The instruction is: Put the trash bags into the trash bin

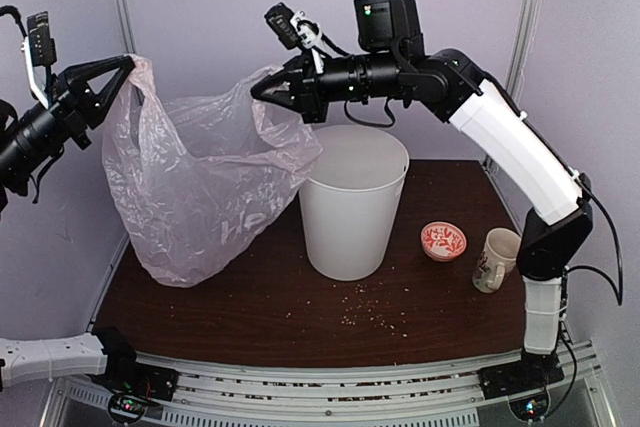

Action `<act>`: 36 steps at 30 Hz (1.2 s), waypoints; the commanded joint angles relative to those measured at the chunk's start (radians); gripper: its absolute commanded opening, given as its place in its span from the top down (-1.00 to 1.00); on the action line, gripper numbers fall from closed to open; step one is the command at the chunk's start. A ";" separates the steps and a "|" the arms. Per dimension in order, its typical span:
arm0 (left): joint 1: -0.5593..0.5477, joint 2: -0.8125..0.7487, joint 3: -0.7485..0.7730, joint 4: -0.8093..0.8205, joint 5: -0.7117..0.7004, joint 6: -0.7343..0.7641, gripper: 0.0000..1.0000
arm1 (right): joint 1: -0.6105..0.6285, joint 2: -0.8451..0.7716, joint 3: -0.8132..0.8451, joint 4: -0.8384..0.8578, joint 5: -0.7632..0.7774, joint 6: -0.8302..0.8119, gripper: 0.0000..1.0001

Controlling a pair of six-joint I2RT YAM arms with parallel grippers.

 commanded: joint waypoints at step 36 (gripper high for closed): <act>0.004 0.541 0.320 0.648 0.119 -0.106 1.00 | -0.214 -0.455 -0.096 0.092 0.448 -0.176 1.00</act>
